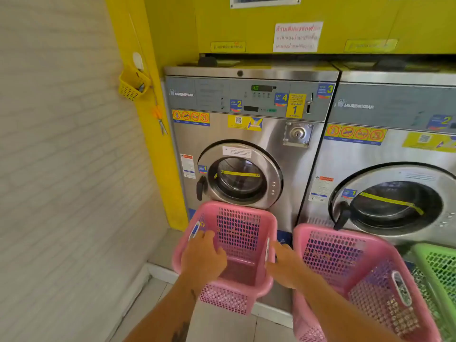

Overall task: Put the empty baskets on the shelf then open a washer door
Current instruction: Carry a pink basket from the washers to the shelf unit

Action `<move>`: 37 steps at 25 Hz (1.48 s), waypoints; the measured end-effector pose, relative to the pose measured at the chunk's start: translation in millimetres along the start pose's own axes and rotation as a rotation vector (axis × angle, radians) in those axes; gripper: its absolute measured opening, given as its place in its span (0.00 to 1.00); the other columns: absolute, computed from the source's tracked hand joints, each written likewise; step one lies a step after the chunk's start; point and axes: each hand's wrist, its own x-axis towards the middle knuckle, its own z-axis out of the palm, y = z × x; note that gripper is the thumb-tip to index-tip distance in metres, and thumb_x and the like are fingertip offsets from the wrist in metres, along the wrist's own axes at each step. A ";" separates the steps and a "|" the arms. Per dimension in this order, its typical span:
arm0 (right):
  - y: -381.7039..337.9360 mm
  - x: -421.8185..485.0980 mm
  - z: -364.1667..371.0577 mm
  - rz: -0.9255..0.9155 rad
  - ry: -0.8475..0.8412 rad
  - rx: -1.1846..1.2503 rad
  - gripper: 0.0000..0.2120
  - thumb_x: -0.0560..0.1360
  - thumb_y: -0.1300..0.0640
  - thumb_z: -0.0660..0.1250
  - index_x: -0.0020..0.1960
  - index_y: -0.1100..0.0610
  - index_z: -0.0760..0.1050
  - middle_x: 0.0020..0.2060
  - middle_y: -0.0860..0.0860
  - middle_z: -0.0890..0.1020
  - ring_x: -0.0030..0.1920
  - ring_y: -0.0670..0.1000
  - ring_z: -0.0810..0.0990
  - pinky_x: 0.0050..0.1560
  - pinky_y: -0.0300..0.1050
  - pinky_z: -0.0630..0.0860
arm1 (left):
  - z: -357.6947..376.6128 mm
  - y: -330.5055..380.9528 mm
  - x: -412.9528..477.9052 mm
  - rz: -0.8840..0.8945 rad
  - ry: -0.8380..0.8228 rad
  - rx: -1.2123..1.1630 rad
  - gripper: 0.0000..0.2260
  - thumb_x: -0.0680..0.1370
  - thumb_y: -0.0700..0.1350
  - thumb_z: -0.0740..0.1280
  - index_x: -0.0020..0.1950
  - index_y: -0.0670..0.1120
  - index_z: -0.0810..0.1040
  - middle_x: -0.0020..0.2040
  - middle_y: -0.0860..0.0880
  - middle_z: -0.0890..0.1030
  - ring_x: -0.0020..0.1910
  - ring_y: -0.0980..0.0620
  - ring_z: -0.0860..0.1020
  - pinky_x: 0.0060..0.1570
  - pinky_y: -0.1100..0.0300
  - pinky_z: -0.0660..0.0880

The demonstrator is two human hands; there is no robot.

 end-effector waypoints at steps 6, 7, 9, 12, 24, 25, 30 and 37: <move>38.7 119.9 33.0 0.172 -0.043 0.022 0.36 0.68 0.55 0.59 0.75 0.49 0.55 0.63 0.56 0.72 0.60 0.61 0.75 0.57 0.58 0.76 | 42.9 -44.7 93.6 0.016 -0.112 0.319 0.20 0.74 0.52 0.60 0.65 0.49 0.70 0.62 0.48 0.74 0.58 0.45 0.74 0.55 0.50 0.73; 46.6 137.7 40.5 0.209 -0.040 0.024 0.35 0.69 0.56 0.59 0.75 0.50 0.56 0.62 0.56 0.72 0.60 0.62 0.74 0.57 0.58 0.75 | 51.4 -53.2 111.4 0.011 -0.130 0.341 0.22 0.74 0.52 0.61 0.67 0.49 0.68 0.64 0.49 0.73 0.59 0.45 0.74 0.56 0.50 0.72; 61.0 174.1 53.0 0.238 0.008 -0.022 0.34 0.70 0.59 0.61 0.74 0.52 0.57 0.59 0.55 0.71 0.60 0.61 0.73 0.57 0.57 0.74 | 71.5 -68.4 149.2 0.024 -0.181 0.359 0.27 0.74 0.53 0.61 0.72 0.50 0.64 0.69 0.49 0.69 0.61 0.44 0.72 0.58 0.49 0.72; 78.3 218.3 72.7 0.235 0.051 -0.079 0.35 0.68 0.61 0.63 0.73 0.54 0.56 0.62 0.56 0.69 0.62 0.62 0.70 0.60 0.61 0.73 | 96.8 -96.6 193.1 0.025 -0.234 0.393 0.32 0.73 0.53 0.61 0.76 0.51 0.57 0.75 0.50 0.62 0.63 0.42 0.70 0.59 0.48 0.71; 121.4 272.9 152.3 0.276 0.234 -0.245 0.39 0.65 0.65 0.67 0.74 0.55 0.58 0.78 0.48 0.45 0.75 0.63 0.56 0.59 0.68 0.72 | 205.7 -249.3 262.8 0.176 -0.093 0.375 0.46 0.64 0.36 0.68 0.79 0.49 0.52 0.76 0.43 0.59 0.74 0.39 0.59 0.65 0.41 0.70; 119.6 272.8 153.7 0.277 0.249 -0.260 0.37 0.66 0.66 0.65 0.73 0.55 0.58 0.78 0.48 0.45 0.75 0.62 0.56 0.58 0.68 0.72 | 208.6 -253.3 260.5 0.185 -0.050 0.352 0.47 0.64 0.35 0.68 0.78 0.51 0.50 0.76 0.42 0.59 0.73 0.38 0.61 0.64 0.41 0.70; 112.0 246.2 172.3 0.280 0.295 -0.318 0.37 0.67 0.69 0.63 0.73 0.56 0.57 0.78 0.49 0.45 0.76 0.61 0.54 0.62 0.64 0.72 | 209.9 -273.3 240.5 0.210 0.040 0.292 0.44 0.65 0.32 0.67 0.78 0.47 0.53 0.76 0.37 0.59 0.67 0.32 0.67 0.60 0.39 0.73; 70.6 150.8 239.9 0.175 0.210 -0.342 0.38 0.66 0.69 0.63 0.74 0.59 0.57 0.79 0.53 0.46 0.77 0.61 0.54 0.62 0.62 0.74 | 141.4 -332.4 125.3 0.090 -0.035 0.315 0.42 0.65 0.33 0.71 0.76 0.46 0.59 0.74 0.39 0.62 0.65 0.35 0.68 0.51 0.40 0.77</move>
